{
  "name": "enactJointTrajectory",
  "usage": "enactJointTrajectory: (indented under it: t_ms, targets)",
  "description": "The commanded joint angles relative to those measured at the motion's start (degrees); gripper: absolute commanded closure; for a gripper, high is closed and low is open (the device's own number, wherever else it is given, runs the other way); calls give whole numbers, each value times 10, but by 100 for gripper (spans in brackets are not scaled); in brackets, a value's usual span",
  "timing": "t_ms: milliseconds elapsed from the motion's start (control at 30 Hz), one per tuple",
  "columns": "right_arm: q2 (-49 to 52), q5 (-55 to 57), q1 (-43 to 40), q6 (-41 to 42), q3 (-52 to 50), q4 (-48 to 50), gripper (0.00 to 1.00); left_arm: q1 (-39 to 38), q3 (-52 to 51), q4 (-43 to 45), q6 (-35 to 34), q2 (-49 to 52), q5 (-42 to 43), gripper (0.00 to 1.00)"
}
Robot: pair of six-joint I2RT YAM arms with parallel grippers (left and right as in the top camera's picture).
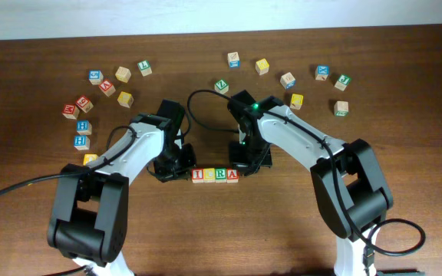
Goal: Spell out ICRA
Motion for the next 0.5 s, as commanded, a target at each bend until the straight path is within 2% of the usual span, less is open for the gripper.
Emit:
enactJointTrajectory:
  t_ms: [0, 333, 467]
  targets:
    - [0, -24, 4, 6, -5, 5, 96, -2, -6, 0, -7, 7, 9, 100]
    - [0, -20, 3, 24, -5, -15, 96, -2, -6, 15, -7, 7, 9, 100]
    - [0, -15, 3, 23, -5, 13, 96, -2, -6, 6, -7, 7, 9, 100]
